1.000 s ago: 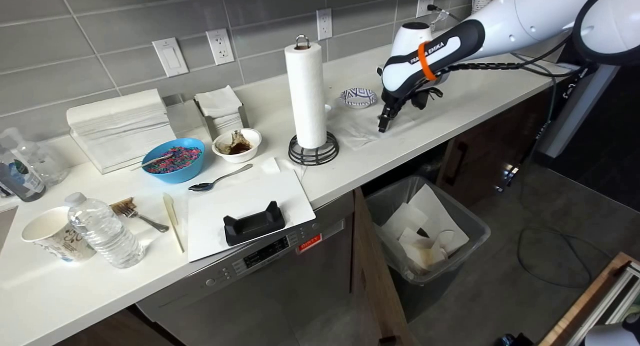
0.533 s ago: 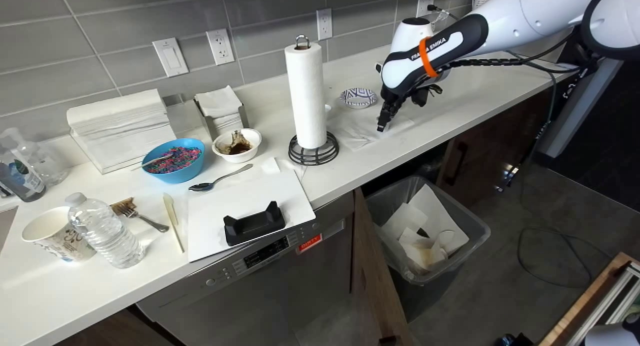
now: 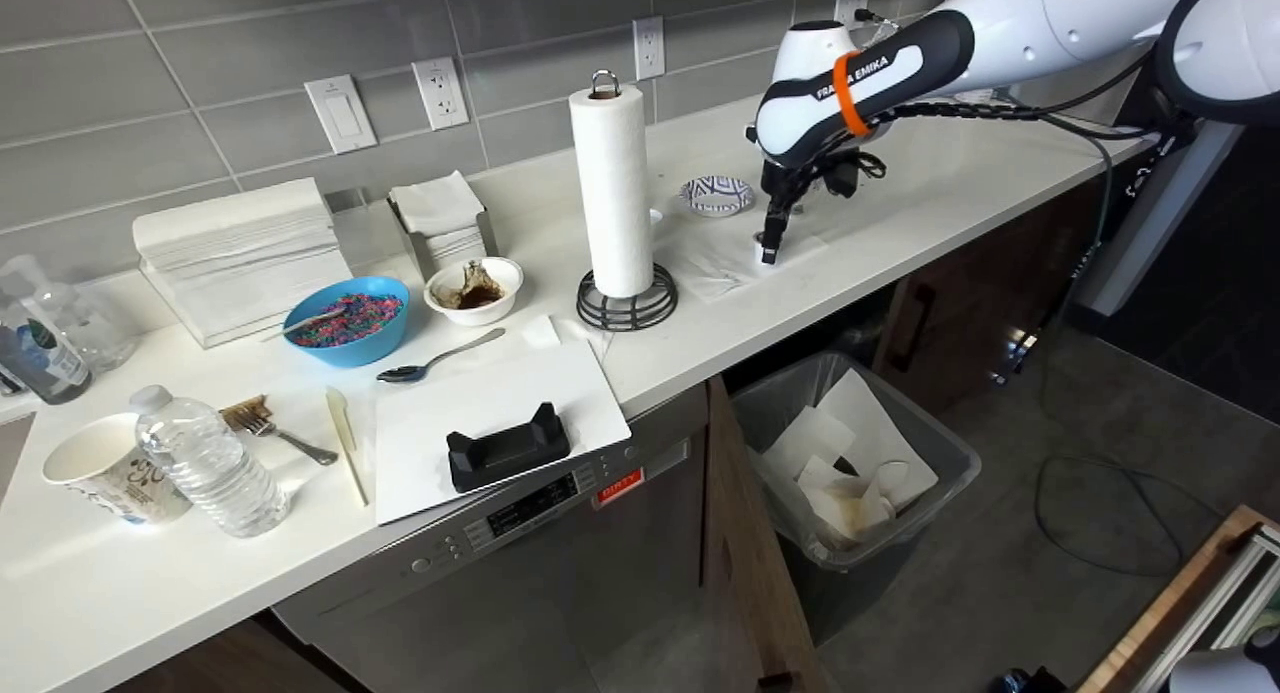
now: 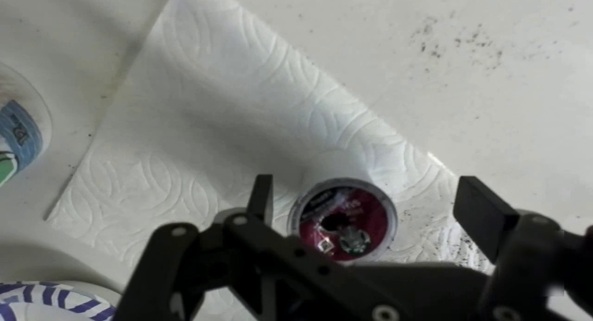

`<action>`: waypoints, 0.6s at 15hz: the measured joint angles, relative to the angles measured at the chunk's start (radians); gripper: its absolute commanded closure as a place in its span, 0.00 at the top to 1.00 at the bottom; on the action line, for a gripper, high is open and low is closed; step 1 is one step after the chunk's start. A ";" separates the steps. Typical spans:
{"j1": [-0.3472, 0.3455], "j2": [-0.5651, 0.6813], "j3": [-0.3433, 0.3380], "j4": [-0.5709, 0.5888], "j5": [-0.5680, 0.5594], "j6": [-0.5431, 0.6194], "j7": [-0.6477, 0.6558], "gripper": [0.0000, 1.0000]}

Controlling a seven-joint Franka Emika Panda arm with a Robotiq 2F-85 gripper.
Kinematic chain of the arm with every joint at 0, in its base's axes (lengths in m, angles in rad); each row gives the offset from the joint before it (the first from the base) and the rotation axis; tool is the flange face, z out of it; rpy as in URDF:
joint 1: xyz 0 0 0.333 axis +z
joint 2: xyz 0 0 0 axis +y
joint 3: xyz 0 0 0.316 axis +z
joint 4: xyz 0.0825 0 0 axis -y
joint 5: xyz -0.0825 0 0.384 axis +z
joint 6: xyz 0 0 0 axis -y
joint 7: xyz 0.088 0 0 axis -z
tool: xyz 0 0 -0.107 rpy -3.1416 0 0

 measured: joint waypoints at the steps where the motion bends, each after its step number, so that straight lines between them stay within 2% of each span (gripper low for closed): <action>1: 0.005 0.004 -0.001 0.023 -0.001 -0.035 -0.006 1.00; 9: 0.047 0.097 -0.014 0.220 -0.017 -0.235 -0.036 1.00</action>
